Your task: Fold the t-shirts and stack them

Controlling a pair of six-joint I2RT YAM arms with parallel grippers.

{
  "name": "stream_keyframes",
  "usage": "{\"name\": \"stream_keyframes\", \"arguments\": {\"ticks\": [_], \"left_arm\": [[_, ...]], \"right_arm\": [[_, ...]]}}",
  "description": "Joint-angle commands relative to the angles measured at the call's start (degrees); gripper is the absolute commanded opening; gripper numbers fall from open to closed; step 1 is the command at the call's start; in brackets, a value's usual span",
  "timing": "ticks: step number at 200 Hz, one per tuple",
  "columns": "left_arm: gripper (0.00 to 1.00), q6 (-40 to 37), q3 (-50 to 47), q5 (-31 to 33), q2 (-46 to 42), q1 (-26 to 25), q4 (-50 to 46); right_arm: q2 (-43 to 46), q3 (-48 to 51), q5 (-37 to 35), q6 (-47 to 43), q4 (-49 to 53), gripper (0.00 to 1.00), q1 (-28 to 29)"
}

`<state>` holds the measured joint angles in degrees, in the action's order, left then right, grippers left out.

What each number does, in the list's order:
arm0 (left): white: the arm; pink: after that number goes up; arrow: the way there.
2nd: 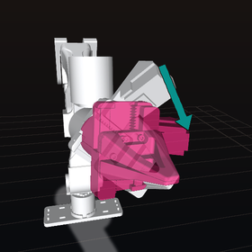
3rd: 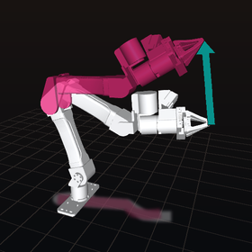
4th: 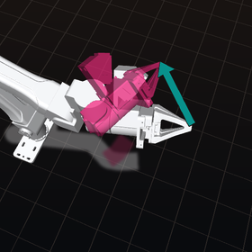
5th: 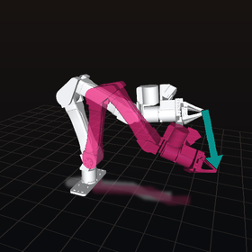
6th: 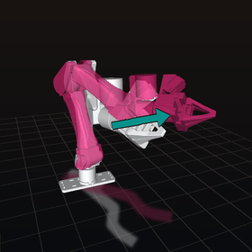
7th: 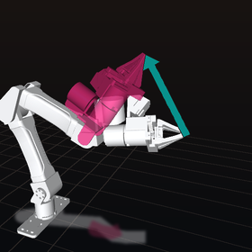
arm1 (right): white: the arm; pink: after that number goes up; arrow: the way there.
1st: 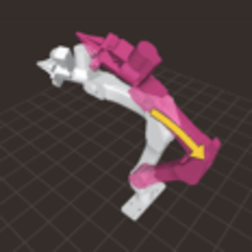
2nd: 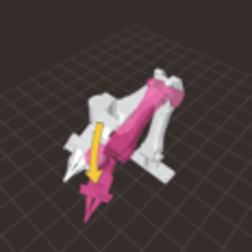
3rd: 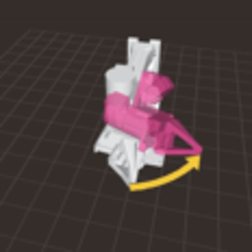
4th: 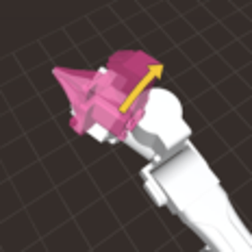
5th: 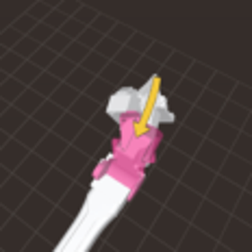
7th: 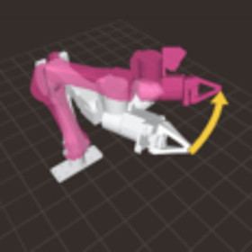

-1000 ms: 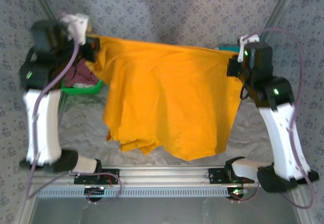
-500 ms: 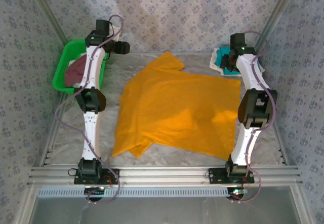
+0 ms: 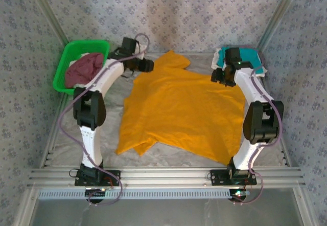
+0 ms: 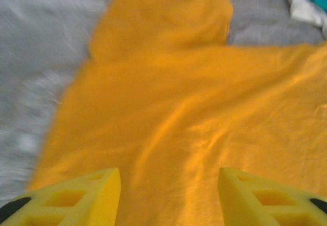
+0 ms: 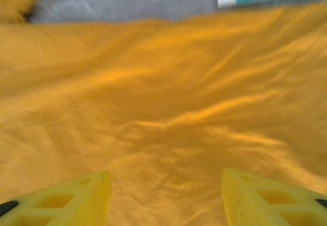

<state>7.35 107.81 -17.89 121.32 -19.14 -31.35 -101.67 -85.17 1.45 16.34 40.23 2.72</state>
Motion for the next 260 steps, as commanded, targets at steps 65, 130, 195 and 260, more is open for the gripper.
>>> {"name": "stream_keyframes", "arguments": {"ticks": [65,130,195,260], "left_arm": [[0.53,12.4,-10.8,-3.4,8.0,6.6,17.1],[0.52,16.6,-28.2,1.8,0.8,9.0,23.5],[0.46,17.6,-40.1,18.5,-13.3,10.2,20.4],[0.46,15.4,-36.6,22.0,-16.7,8.8,16.4]], "right_arm": [[-10.8,2.5,-2.6,4.2,-3.4,0.36,-2.3],[-20.2,-4.2,-1.0,3.8,-2.9,0.39,3.2],[-27.1,-13.6,4.9,1.8,-2.1,0.4,9.2],[-23.1,-15.9,6.2,-0.8,-1.9,0.45,10.1]]}}
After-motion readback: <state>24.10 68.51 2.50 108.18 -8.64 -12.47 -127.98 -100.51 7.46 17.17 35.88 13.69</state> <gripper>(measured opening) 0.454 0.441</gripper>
